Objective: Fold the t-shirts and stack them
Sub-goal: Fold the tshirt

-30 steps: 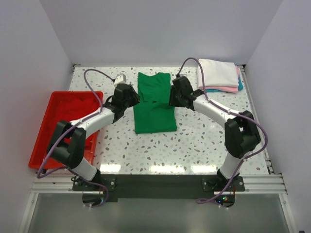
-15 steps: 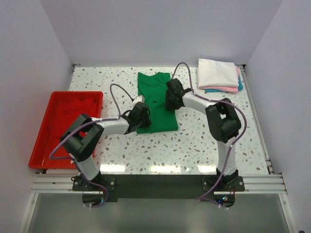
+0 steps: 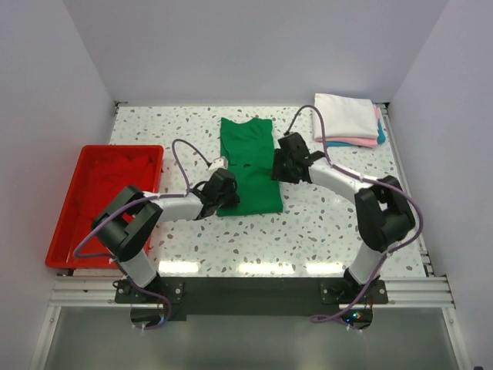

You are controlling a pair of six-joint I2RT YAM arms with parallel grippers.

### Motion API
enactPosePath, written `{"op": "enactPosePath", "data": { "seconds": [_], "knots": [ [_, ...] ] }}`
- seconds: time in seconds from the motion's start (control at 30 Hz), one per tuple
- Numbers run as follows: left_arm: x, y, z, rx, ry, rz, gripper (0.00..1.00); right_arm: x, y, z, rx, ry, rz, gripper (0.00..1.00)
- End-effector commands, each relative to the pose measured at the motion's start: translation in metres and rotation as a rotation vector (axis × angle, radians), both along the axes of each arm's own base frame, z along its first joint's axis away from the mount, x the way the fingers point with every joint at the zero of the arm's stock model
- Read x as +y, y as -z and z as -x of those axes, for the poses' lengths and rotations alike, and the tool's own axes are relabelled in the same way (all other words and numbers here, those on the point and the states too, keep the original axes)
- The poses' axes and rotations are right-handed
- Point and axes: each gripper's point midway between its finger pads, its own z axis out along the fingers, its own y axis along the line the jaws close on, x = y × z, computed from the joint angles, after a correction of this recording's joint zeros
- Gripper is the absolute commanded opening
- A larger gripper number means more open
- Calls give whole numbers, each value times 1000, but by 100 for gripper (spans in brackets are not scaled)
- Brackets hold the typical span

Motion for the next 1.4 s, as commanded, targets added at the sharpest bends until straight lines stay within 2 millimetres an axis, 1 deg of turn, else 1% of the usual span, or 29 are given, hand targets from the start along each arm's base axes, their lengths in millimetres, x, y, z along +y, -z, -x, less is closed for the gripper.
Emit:
{"op": "enactPosePath", "data": {
  "seconds": [0.0,0.07,0.1,0.17,0.2,0.27,0.3,0.37,0.4,0.43,0.47,0.5,0.53,0.63,0.67,0.7,0.73,0.77,0.83,0.87,0.9,1.0,1.03,1.07,1.17,1.2,1.23,1.3,1.37],
  "knots": [
    [12,7,12,33,-4,-47,10,-4,-21,29,-45,-1,-23,49],
    [10,6,13,32,1,-42,10,-4,-14,42,-38,-5,-17,48],
    [11,7,13,35,0,-43,10,-2,-3,55,-20,-24,3,47],
    [11,7,14,34,1,-38,10,-4,9,66,-5,-29,37,45],
    [13,8,16,38,0,-40,10,-4,23,75,23,-39,51,42],
    [12,7,18,34,5,-33,10,-5,35,84,46,-39,58,38],
    [15,9,21,40,6,-36,10,-10,46,96,72,-40,73,36],
    [16,5,22,30,3,-31,10,-15,50,104,78,-22,62,31],
    [18,6,24,32,4,-33,10,-24,60,117,102,-17,73,29],
    [19,5,24,30,2,-33,10,-26,61,121,104,-14,64,27],
    [19,1,24,22,6,-28,10,-26,57,123,92,-9,44,26],
    [18,-2,24,18,10,-23,11,-30,62,130,106,-11,49,25],
    [18,-3,25,18,16,-24,11,-31,61,132,106,-9,47,24],
    [15,-28,20,-43,33,4,22,-31,52,134,95,-8,26,24],
    [16,-35,19,-60,37,8,31,-30,47,134,88,-3,13,25],
    [16,-54,17,-98,33,29,36,-28,37,134,66,-4,-12,25],
    [21,-58,20,-94,25,18,39,-27,32,134,58,-4,-26,25],
    [25,-76,18,-135,-3,34,44,-24,21,135,41,0,-57,27],
    [41,-74,27,-97,-61,10,48,-23,11,135,24,8,-84,30],
    [54,-76,33,-84,-104,-6,50,-23,9,136,19,22,-98,32],
    [60,-67,42,-60,-118,-6,51,-22,3,134,3,28,-116,37],
    [68,-55,59,-12,-163,42,55,-14,-3,131,-5,42,-169,47],
    [69,-53,62,5,-190,63,57,-12,0,131,6,42,-177,49],
    [73,-45,69,24,-199,68,62,-6,-2,128,5,41,-194,49],
    [66,-38,75,44,-194,138,67,-2,9,126,38,52,-193,49],
    [67,-30,79,65,-196,137,67,0,10,124,37,54,-197,49],
    [64,-30,78,64,-192,153,68,1,15,124,50,57,-192,49],
    [62,-20,83,92,-184,164,68,2,18,122,51,66,-198,48],
    [60,-16,82,84,-178,197,68,2,22,120,51,79,-192,49]
  ]
}}
